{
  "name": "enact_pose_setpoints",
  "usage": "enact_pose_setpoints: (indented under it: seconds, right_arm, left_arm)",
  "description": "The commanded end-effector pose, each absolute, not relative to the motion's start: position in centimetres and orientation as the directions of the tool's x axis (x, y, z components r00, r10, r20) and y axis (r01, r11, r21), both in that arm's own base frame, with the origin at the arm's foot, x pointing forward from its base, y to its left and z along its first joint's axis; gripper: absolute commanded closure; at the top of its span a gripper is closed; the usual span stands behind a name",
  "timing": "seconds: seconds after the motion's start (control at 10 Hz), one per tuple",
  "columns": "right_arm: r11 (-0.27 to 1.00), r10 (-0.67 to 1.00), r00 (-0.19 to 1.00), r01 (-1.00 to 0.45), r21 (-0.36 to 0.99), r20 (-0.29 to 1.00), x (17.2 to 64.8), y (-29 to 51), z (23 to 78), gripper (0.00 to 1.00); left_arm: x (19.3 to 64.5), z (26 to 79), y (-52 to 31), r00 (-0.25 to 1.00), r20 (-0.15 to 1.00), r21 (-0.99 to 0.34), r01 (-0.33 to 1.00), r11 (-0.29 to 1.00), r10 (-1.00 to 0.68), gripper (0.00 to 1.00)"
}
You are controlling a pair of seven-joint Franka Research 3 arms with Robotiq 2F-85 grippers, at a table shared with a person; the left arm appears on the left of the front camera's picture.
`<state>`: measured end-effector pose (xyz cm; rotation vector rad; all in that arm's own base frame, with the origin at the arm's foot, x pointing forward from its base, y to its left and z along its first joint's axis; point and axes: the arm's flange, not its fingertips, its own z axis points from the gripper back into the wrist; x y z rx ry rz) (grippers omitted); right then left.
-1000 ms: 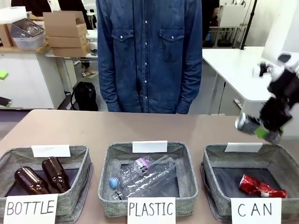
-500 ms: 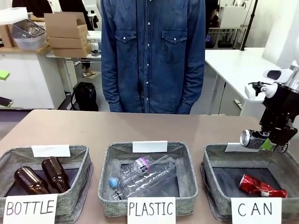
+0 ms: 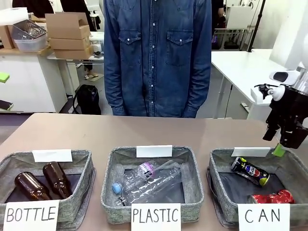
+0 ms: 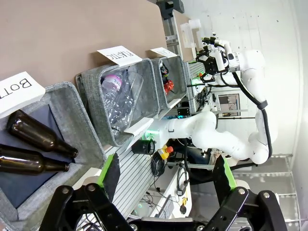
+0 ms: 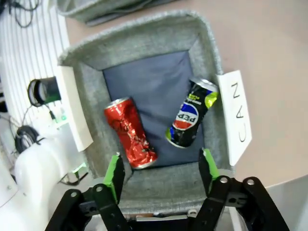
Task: Sort the can waste into the basket.
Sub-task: Pick up the can waste from the table and place it in the right Fabric basket.
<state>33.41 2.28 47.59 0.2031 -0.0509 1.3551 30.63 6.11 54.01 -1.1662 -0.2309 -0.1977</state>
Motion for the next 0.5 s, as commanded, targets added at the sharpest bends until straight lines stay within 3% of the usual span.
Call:
enact_pose_setpoints:
  seconds: [0.0, 0.3, 0.4]
  right_arm:
    - [0.162, 0.975, 0.175, -0.982, 0.101, 0.138, 34.1, 2.0, 47.6, 0.00]
    - [0.201, 0.956, 0.224, -0.970, 0.134, 0.187, 34.8, 2.1, 47.9, 0.00]
    - [0.297, 0.889, 0.353, -0.929, 0.220, 0.293, 35.4, 2.1, 49.0, 0.00]
  left_arm:
    - [30.4, 54.1, 6.3, 0.956, 0.289, -0.882, 0.285, 0.376, -0.046, 0.00]
    - [30.4, 54.1, 6.3, 0.956, 0.289, -0.882, 0.285, 0.376, -0.046, 0.00]
    - [30.4, 54.1, 6.3, 0.956, 0.289, -0.882, 0.285, 0.376, -0.046, 0.00]
